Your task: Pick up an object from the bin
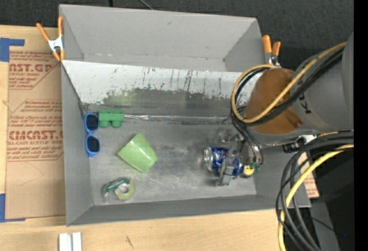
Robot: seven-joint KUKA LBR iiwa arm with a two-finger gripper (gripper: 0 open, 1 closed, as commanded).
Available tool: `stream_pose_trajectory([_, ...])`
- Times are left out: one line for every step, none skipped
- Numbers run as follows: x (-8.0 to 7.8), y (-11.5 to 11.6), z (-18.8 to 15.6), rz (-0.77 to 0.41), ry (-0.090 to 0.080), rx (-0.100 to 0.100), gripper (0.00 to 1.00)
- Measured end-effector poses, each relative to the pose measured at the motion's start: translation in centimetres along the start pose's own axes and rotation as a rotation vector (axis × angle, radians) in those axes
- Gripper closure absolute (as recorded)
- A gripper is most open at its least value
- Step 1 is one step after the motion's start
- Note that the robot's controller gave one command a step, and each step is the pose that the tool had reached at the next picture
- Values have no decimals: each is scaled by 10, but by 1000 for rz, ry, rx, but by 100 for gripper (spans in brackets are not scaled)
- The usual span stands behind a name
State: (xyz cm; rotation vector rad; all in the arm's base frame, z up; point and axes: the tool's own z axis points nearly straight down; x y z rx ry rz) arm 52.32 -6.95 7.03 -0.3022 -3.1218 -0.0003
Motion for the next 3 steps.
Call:
stream_pose_trajectory([-1,2,-3,-3,-3,-1,100])
stream_pose_trajectory([-24,33,-127,-44,-16,-3,100])
stream_pose_trajectory([-35,14,-190,-233,-14,1,100])
